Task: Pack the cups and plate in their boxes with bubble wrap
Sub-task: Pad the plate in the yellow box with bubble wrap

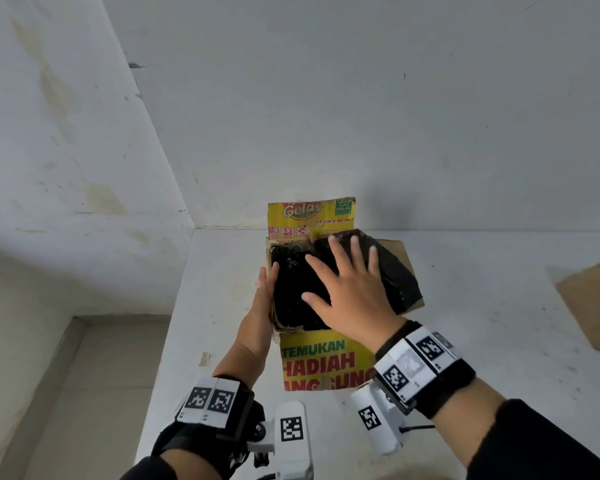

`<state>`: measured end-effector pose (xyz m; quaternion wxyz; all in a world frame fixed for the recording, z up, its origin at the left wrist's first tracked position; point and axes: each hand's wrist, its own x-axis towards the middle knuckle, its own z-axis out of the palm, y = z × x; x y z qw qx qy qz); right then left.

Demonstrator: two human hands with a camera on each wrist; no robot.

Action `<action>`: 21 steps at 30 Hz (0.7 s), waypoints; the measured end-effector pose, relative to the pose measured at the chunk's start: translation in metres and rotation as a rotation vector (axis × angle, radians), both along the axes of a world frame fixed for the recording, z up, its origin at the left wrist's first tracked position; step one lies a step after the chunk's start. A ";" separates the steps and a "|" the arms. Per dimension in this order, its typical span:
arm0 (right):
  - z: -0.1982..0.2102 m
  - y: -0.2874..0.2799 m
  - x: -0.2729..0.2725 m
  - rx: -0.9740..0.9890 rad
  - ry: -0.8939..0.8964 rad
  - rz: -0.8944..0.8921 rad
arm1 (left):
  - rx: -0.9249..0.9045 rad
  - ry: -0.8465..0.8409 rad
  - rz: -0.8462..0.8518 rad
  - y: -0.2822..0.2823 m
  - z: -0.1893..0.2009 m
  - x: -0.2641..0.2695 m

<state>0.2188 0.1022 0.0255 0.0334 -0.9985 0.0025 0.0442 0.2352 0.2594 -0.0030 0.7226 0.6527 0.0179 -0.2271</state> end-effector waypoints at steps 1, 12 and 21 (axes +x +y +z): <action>-0.008 0.000 0.001 0.022 0.092 -0.027 | 0.001 0.003 0.004 -0.001 0.000 0.000; -0.047 0.004 0.050 0.460 0.505 -0.323 | -0.029 0.116 -0.009 -0.003 0.014 0.000; 0.019 0.002 0.001 0.130 0.170 0.056 | 0.014 0.076 0.012 -0.002 0.006 0.001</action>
